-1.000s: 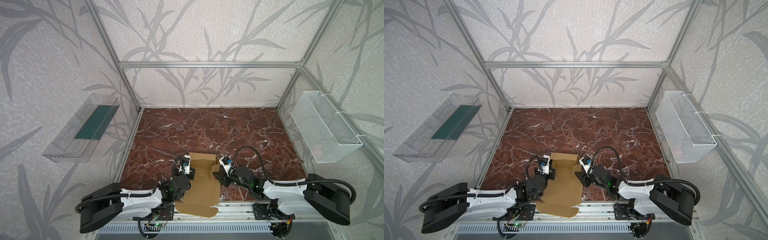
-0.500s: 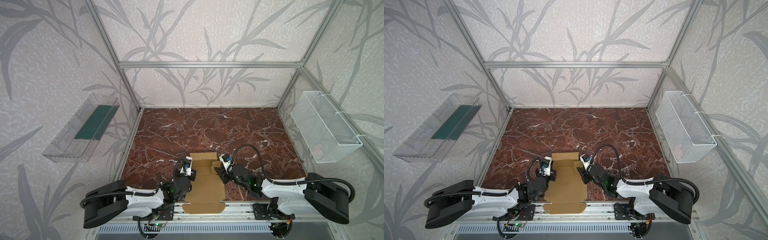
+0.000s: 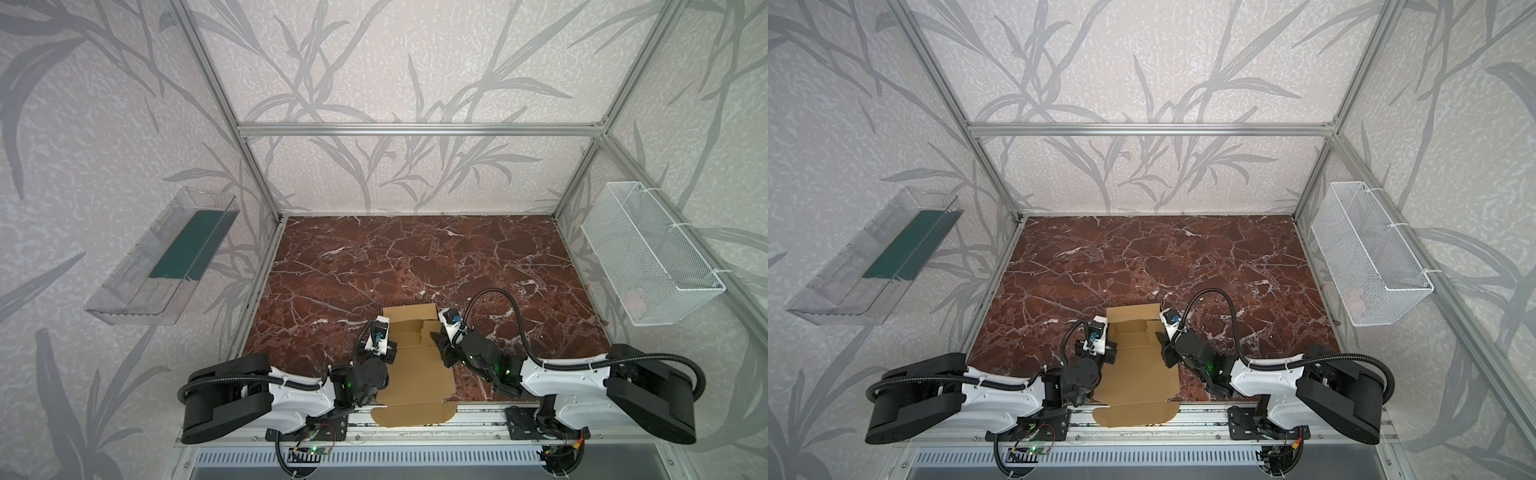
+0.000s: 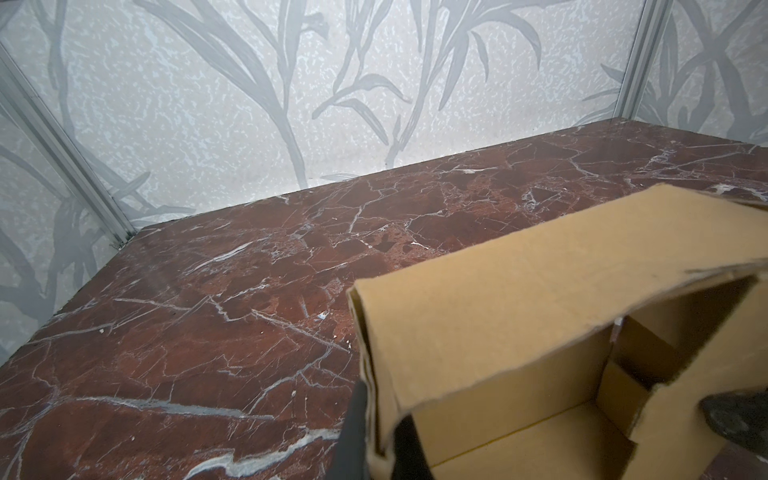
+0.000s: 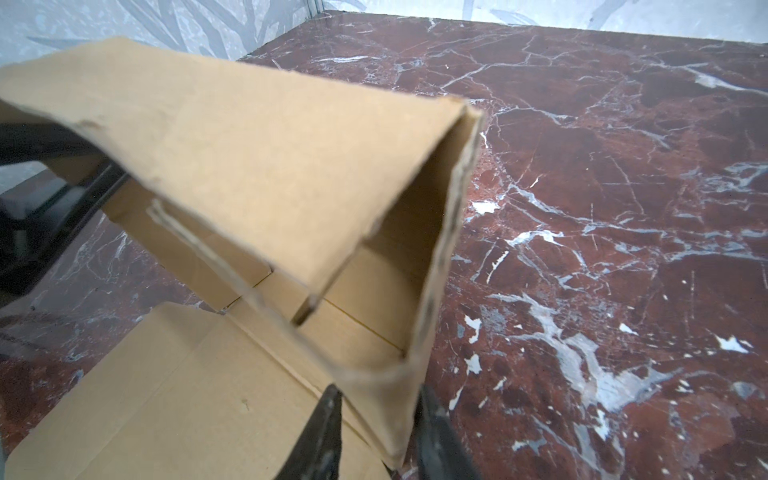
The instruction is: Fold the paper box
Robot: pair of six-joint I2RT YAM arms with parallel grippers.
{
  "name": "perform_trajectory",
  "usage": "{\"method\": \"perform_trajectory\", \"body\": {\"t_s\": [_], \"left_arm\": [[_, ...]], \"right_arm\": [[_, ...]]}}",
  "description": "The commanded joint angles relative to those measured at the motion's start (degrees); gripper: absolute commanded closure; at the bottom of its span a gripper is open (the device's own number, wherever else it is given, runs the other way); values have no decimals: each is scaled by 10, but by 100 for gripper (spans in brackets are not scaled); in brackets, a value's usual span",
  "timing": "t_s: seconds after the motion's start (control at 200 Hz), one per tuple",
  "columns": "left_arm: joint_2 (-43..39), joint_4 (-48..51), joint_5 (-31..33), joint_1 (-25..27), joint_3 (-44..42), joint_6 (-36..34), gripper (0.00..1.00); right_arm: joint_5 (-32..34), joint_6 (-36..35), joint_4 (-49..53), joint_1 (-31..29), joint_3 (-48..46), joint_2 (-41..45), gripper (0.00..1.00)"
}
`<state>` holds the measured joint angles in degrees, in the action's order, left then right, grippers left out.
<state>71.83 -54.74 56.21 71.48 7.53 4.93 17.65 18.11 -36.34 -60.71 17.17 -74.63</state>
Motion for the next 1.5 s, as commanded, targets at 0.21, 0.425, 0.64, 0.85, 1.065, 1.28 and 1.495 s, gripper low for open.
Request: {"method": "perform_trajectory", "body": {"t_s": [0.21, 0.425, 0.64, 0.85, 1.065, 1.28, 1.495], "left_arm": [[33, -25, -1, 29, 18, -14, 100], [45, -34, 2, 39, 23, -15, 100], [51, -38, 11, 51, 34, -31, 100], [55, -36, 26, 58, 44, -38, 100], [78, -46, 44, 69, 66, -49, 100], [140, -152, 56, 74, 70, -92, 100], [211, -260, 86, 90, 92, -158, 100]], "right_arm": [[14, -41, -162, -3, 2, -43, 70], [27, -63, -189, -4, 4, -70, 71], [105, -19, -104, -5, 33, -54, 79], [177, 44, 48, -13, 68, -18, 84], [235, 114, 158, -29, 101, -14, 92], [262, 130, 243, -45, 143, -16, 100], [253, 145, 325, -45, 177, -24, 100]]}}
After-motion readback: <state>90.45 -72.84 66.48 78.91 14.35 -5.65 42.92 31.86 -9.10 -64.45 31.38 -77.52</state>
